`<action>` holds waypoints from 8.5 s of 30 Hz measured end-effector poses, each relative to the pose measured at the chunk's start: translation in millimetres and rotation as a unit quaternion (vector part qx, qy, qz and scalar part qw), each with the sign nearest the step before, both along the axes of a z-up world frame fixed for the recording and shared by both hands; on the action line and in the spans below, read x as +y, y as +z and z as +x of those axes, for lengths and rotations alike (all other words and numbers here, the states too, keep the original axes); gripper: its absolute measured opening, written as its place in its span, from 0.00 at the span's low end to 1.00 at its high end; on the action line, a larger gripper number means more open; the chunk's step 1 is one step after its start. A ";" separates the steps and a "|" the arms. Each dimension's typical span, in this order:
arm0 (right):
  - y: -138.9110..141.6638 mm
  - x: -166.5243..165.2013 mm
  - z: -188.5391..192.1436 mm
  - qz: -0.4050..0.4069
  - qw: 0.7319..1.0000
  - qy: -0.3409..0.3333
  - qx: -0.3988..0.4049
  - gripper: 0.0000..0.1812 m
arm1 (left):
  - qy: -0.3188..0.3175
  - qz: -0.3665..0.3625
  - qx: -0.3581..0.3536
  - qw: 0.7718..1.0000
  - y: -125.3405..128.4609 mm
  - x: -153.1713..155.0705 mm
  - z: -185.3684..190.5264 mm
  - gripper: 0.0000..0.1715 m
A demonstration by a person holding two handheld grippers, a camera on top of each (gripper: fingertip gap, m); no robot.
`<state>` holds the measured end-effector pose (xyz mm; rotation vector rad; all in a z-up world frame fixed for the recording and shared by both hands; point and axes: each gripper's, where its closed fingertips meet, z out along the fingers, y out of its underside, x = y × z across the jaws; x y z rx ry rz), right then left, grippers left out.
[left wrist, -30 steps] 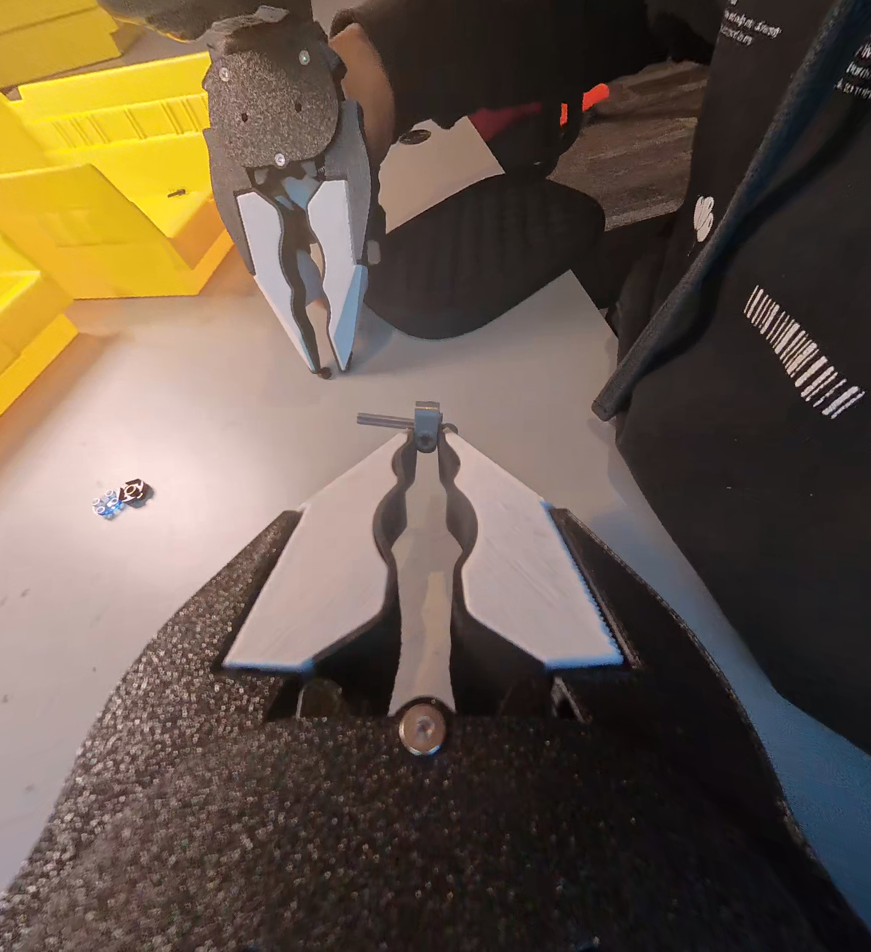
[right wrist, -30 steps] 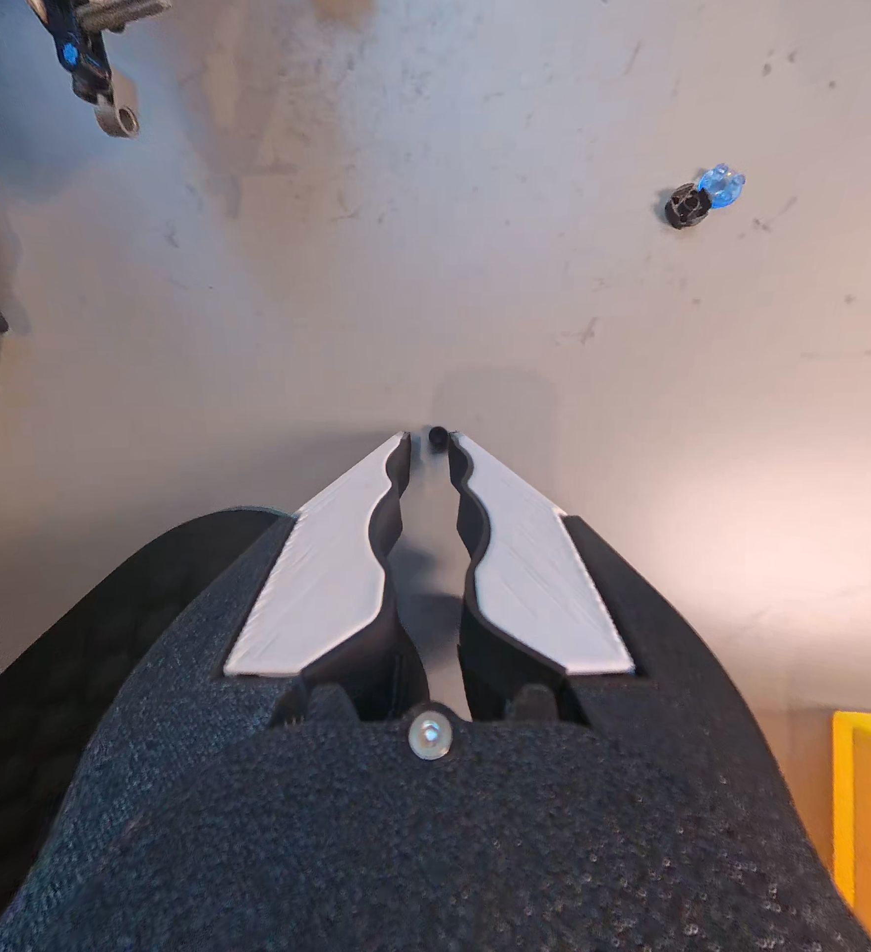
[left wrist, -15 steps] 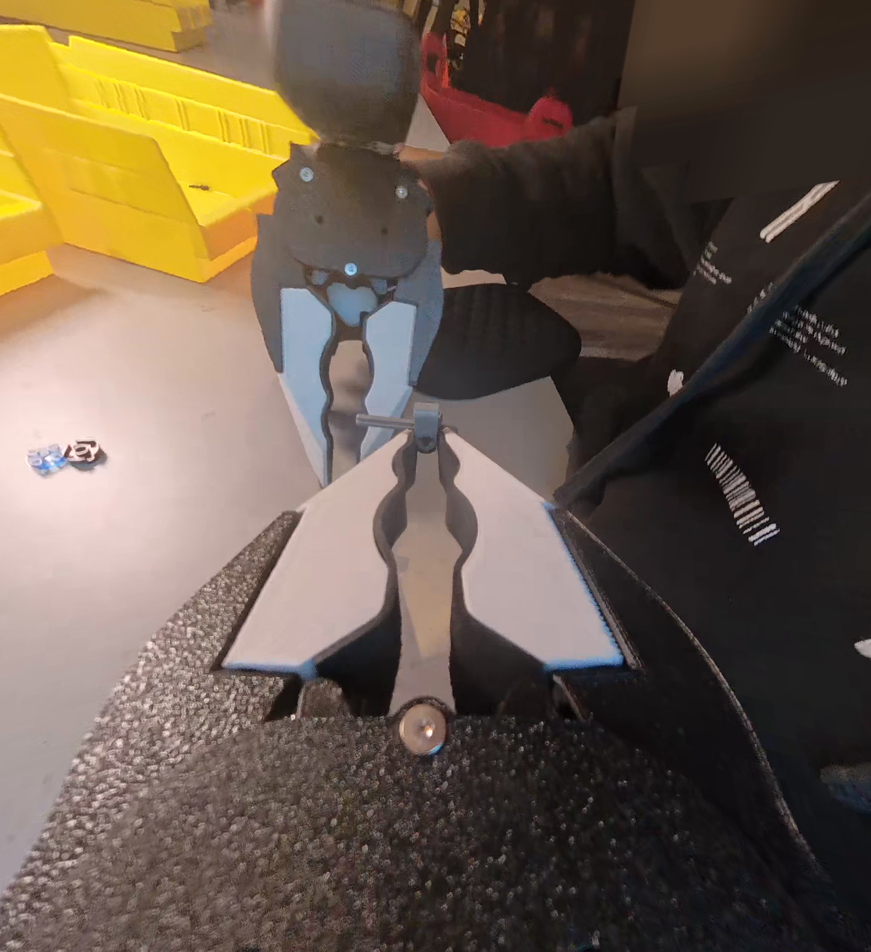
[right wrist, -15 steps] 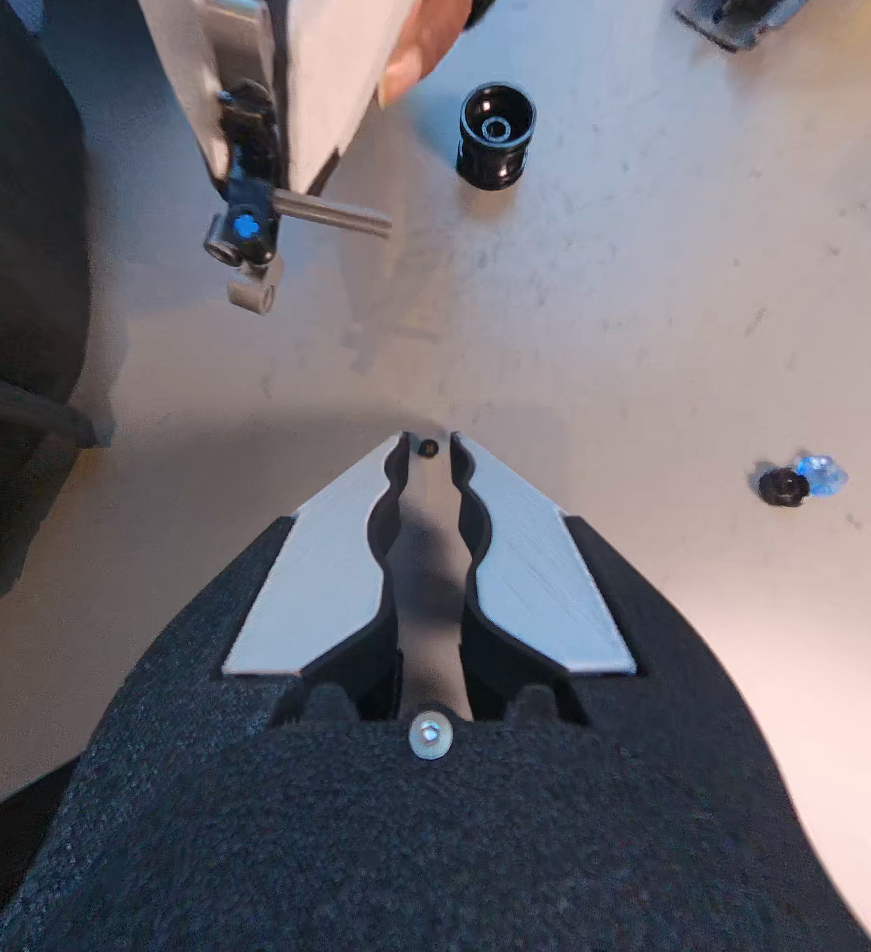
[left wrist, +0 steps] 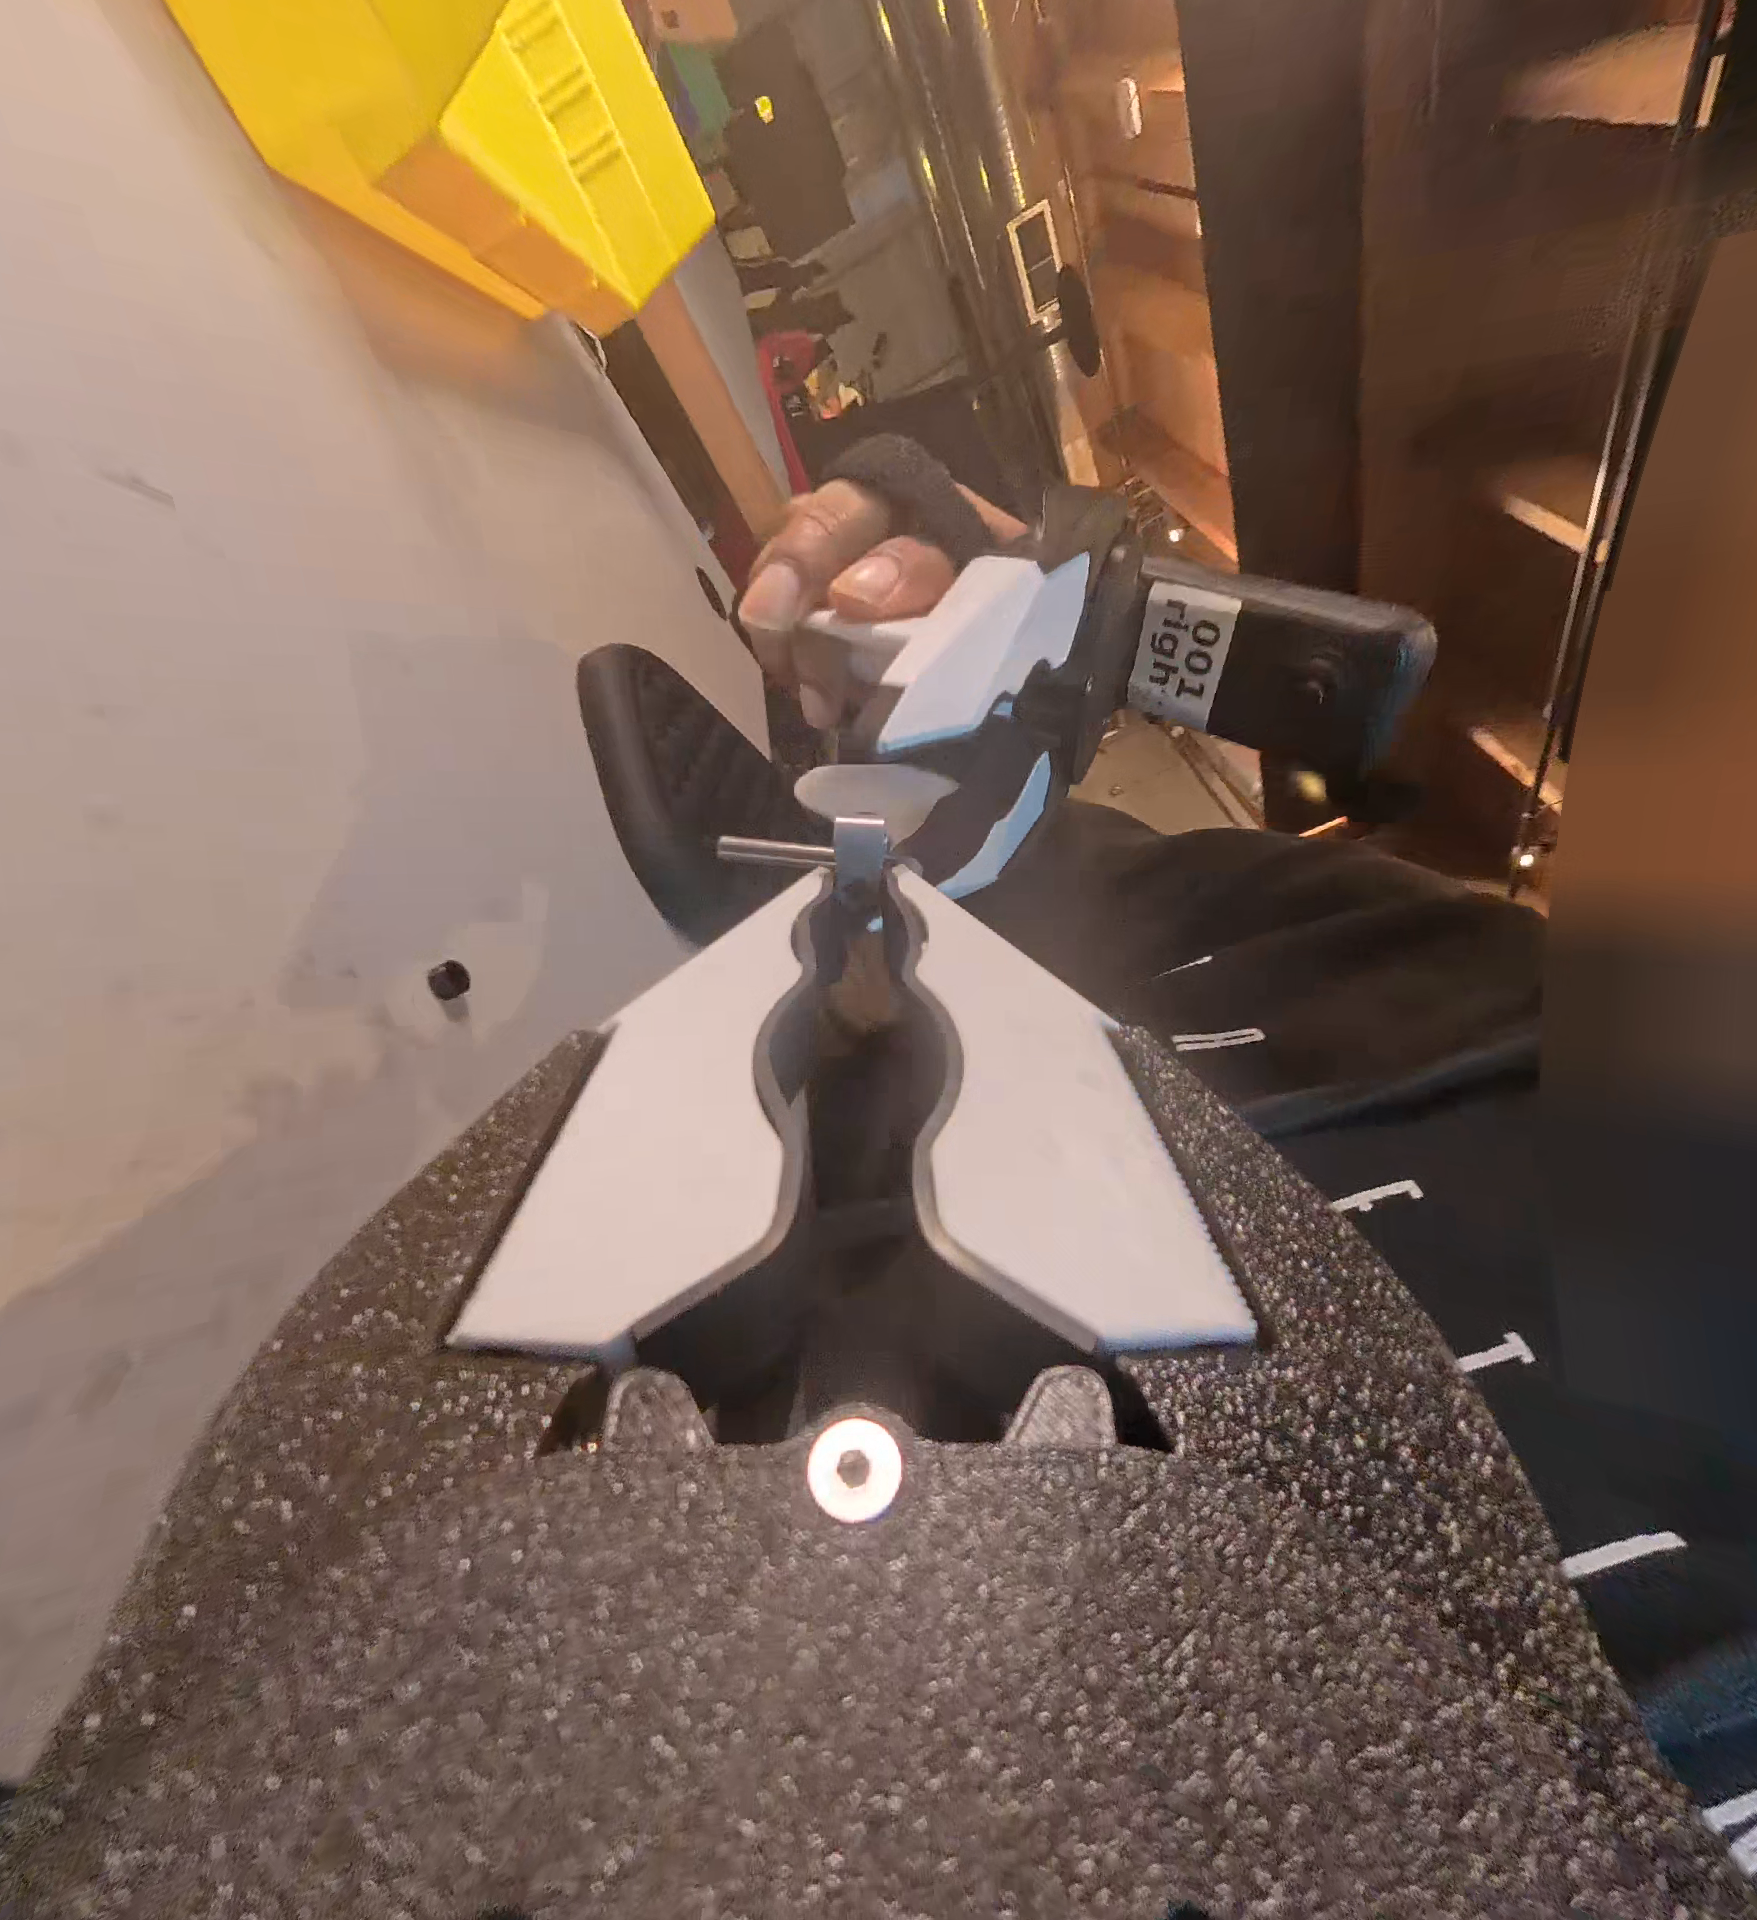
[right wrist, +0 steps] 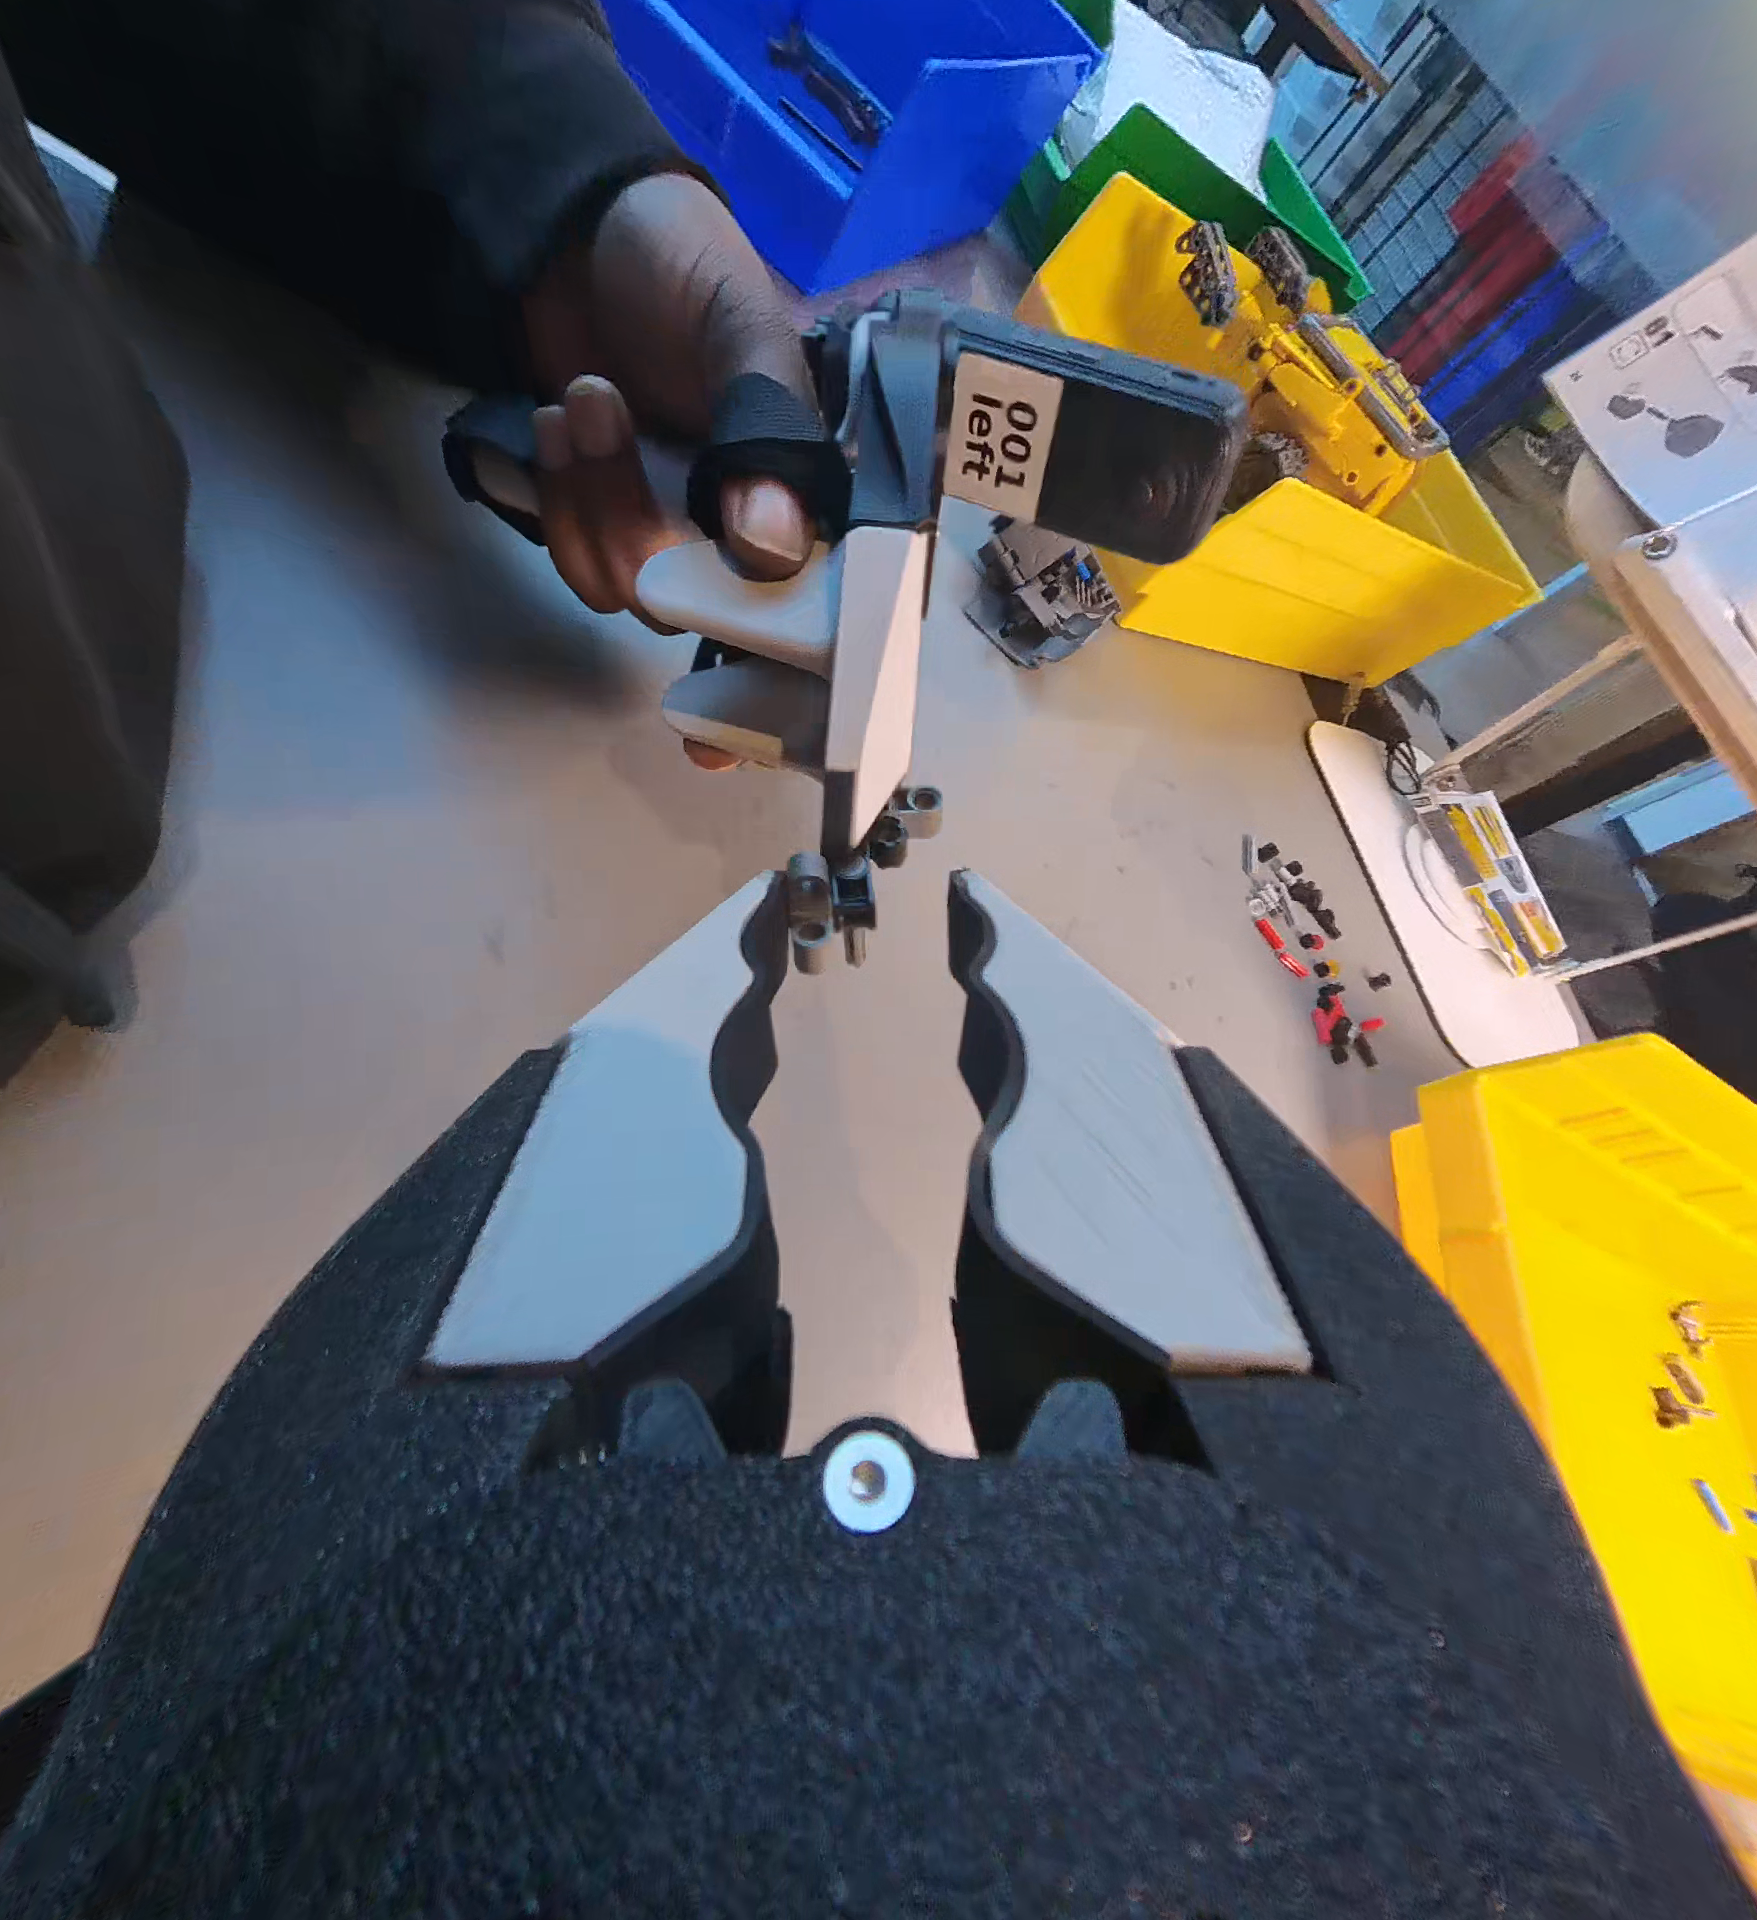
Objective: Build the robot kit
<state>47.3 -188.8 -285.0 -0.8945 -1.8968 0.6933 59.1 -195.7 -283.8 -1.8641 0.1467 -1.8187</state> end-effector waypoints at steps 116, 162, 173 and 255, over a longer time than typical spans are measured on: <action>-67.0 10.2 3.4 0.164 0.967 -0.165 -0.105 0.08 | -0.293 0.352 0.377 0.805 -75.8 16.9 -8.7 0.13; 24.8 -0.3 -71.3 0.144 0.974 0.007 0.174 0.11 | 0.122 0.451 0.386 0.796 20.3 4.6 -72.9 0.05; 28.7 5.3 -65.7 -0.477 0.876 0.059 -0.029 0.10 | 0.049 0.593 0.588 0.548 -9.3 1.8 -66.9 0.04; 19.3 -21.9 -57.6 -0.152 0.983 0.082 0.064 0.11 | 0.001 0.482 0.405 0.777 8.7 -16.5 -58.4 0.04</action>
